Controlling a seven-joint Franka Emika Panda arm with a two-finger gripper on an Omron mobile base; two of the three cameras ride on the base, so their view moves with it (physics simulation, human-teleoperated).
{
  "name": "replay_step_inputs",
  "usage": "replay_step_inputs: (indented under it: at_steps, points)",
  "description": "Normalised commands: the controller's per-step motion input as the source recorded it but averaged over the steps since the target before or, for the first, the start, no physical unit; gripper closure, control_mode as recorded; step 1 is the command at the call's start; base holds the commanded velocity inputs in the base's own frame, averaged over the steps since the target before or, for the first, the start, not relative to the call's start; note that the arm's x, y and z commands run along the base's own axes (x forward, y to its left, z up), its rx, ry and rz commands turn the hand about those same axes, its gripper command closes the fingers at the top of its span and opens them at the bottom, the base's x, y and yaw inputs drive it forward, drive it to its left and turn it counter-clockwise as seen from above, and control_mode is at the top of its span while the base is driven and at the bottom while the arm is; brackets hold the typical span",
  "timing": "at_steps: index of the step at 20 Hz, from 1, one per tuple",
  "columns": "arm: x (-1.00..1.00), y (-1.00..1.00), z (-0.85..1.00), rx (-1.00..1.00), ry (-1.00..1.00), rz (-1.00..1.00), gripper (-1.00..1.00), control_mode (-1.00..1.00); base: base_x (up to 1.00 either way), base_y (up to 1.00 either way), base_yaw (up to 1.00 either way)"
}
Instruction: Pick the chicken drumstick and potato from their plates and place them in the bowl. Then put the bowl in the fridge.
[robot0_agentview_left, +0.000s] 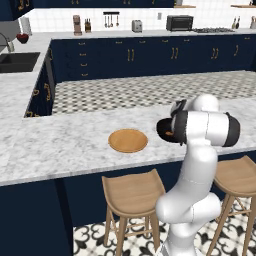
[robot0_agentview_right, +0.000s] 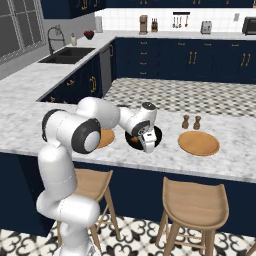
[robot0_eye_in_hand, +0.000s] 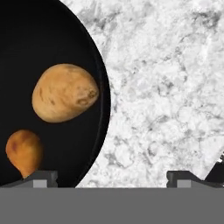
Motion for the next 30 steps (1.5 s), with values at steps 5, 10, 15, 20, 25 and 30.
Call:
replay_step_inputs:
  at_steps: [5, 10, 15, 20, 25, 30]
  points:
    - [0.31, 0.00, -0.17, 0.07, 0.00, 0.00, -1.00, -1.00, 0.00, 0.00, 0.00]
    - [0.35, 0.00, -0.14, 0.00, 0.03, 0.00, -1.00, -1.00, 0.00, 0.00, 0.00]
    - [0.10, 0.06, -0.40, 0.02, 0.04, 0.00, 1.00, -1.00, 0.00, 0.00, 0.00]
    - [0.19, 0.18, -0.61, 0.04, 0.03, 0.00, 1.00, -1.00, 0.00, 0.00, 0.00]
    - [0.14, 0.20, -0.31, 0.01, 0.06, 0.00, 1.00, -1.00, 0.00, 0.00, 0.00]
    - [-0.32, 0.25, 0.66, -0.02, -0.02, -0.10, 1.00, -1.00, 0.00, 0.00, 0.00]
